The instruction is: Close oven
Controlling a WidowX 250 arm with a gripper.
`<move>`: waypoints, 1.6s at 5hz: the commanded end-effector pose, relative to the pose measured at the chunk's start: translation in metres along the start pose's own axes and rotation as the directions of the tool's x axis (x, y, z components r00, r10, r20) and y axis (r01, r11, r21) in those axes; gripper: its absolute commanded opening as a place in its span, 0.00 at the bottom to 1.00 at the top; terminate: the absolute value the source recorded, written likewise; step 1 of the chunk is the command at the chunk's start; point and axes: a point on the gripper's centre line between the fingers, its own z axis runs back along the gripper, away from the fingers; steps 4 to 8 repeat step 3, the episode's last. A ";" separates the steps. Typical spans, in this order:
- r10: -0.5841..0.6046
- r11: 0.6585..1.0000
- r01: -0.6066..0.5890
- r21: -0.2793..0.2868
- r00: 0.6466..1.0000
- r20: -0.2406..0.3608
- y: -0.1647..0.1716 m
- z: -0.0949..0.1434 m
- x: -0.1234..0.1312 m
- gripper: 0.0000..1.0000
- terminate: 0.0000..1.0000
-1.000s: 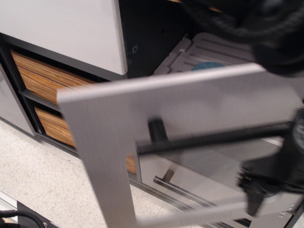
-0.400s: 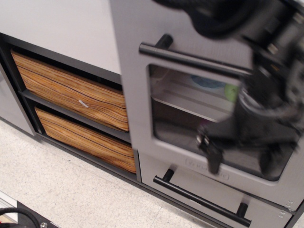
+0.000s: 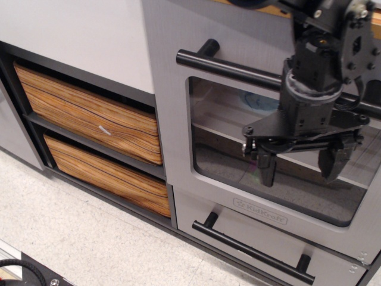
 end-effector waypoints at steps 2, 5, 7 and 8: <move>0.011 0.999 -0.009 -0.042 0.999 0.036 0.000 0.017 0.010 1.00 0.00; 0.011 0.999 -0.009 -0.042 0.999 0.036 0.000 0.017 0.010 1.00 1.00; 0.011 0.999 -0.009 -0.042 0.999 0.036 0.000 0.017 0.010 1.00 1.00; 0.011 0.999 -0.009 -0.042 0.999 0.036 0.000 0.017 0.010 1.00 1.00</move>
